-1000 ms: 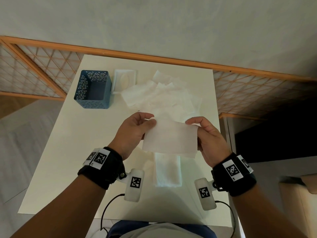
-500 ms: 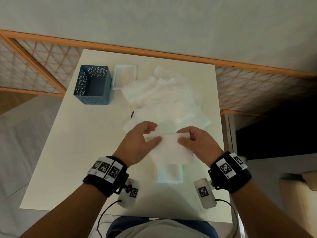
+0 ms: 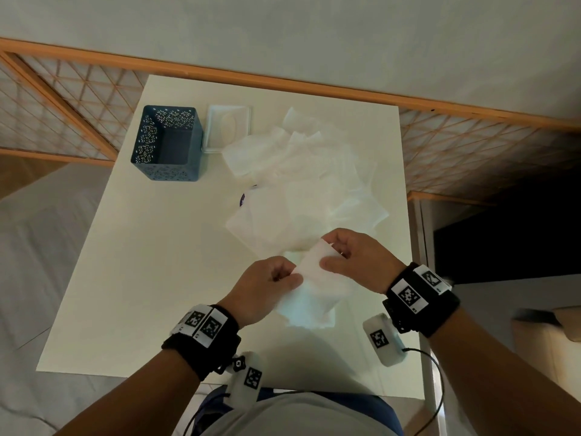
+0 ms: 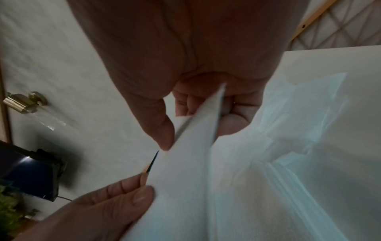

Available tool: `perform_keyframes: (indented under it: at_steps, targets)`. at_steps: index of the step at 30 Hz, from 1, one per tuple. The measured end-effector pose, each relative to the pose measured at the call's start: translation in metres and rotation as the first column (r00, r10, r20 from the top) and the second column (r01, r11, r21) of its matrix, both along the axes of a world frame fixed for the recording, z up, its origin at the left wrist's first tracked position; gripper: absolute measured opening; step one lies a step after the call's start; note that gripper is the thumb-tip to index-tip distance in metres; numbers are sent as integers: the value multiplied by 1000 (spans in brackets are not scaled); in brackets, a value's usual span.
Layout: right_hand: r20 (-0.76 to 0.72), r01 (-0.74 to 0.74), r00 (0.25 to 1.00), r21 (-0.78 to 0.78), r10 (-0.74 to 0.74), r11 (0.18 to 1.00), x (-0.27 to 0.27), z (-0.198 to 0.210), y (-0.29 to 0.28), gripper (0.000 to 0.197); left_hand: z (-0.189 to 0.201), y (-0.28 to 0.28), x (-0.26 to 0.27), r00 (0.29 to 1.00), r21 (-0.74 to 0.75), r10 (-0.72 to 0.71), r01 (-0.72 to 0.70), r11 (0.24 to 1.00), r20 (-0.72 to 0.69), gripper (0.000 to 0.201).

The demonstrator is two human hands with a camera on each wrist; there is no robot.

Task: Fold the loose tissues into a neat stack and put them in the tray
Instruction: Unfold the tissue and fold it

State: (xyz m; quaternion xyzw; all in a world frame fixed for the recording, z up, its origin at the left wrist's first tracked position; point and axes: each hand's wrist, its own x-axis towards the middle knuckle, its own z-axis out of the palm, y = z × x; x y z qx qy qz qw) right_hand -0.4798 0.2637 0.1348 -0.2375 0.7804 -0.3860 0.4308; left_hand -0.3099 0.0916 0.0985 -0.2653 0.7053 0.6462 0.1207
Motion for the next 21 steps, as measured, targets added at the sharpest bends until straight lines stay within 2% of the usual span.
perform_keyframes:
  at_steps: [4,8,12,15,21]
  targets:
    - [-4,131,991,55,-131,990,-4,-12,1,25,-8,2,5,971,169,210,-227,959,113,13]
    - [46,284,957,73,-287,956,0,-32,-5,21,-22,8,6,951,262,224,-277,924,215,14]
    - [-98,261,964,183,-246,948,4,-56,-15,21,-37,11,7,956,60,148,-169,984,253,13]
    - [-178,233,966,270,-190,934,10,-68,-16,18,-45,11,6,958,-85,93,-72,994,272,18]
    - [-204,252,960,351,-189,902,16,-87,-12,25,-51,7,-1,947,-184,31,30,983,319,25]
